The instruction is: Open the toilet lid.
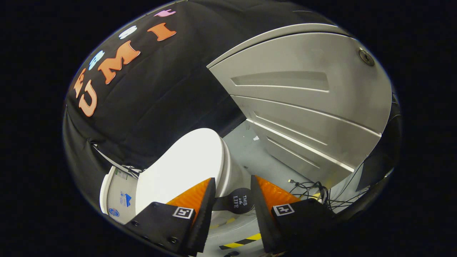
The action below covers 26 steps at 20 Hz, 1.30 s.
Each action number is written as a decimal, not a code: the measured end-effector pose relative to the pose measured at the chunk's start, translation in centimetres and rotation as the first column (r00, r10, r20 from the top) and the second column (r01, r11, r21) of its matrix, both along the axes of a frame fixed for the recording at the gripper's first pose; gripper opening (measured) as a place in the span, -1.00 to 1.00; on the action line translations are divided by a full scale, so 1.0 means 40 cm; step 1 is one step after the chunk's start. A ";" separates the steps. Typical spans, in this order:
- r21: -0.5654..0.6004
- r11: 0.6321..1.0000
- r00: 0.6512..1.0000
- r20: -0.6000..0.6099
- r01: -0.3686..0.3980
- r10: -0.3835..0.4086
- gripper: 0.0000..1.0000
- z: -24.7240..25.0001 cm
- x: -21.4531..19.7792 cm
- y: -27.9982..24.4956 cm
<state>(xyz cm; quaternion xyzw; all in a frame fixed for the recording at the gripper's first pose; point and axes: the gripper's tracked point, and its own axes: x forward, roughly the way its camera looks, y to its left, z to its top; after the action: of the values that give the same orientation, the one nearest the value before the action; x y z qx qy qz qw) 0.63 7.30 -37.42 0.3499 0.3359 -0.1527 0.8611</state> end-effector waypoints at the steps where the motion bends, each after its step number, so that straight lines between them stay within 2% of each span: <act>1: -0.016 1.000 0.999 -0.029 0.014 -0.014 0.33 -0.014 -0.015 -0.009; 3: -0.032 0.999 0.997 -0.071 0.038 -0.040 0.33 -0.052 -0.037 -0.023; 6: 0.011 1.000 0.998 -0.055 0.015 -0.014 0.33 -0.047 -0.011 0.006; 10: 0.029 0.999 0.998 -0.065 0.020 -0.018 0.19 -0.057 -0.023 0.010; 14: 0.085 0.996 0.996 -0.093 -0.008 0.016 -0.06 -0.038 -0.041 0.037; 16: 0.093 0.995 0.995 -0.096 -0.018 0.026 -0.07 -0.033 -0.046 0.042; 17: 0.091 0.996 0.995 -0.091 -0.022 0.030 -0.19 -0.030 -0.046 0.040; 19: 0.109 0.994 0.996 -0.086 -0.031 0.040 -0.19 -0.021 -0.051 0.048; 20: 0.107 0.994 0.996 -0.085 -0.031 0.040 -0.35 -0.021 -0.051 0.048; 22: 0.119 0.992 0.996 -0.074 -0.037 0.046 -0.36 -0.005 -0.063 0.055; 23: 0.110 0.993 0.997 -0.066 -0.029 0.036 -0.55 0.002 -0.059 0.048; 24: 0.120 0.992 0.998 -0.048 -0.031 0.037 -0.56 0.011 -0.056 0.051; 25: 0.108 0.994 0.999 -0.044 -0.014 0.019 -0.82 0.029 -0.059 0.040; 26: 0.065 0.998 1.000 0.014 0.015 -0.016 -0.82 0.020 -0.020 0.011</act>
<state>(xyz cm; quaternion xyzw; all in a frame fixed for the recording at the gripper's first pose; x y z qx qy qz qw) -0.18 7.73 -36.61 0.3811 0.3318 -0.1459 0.8505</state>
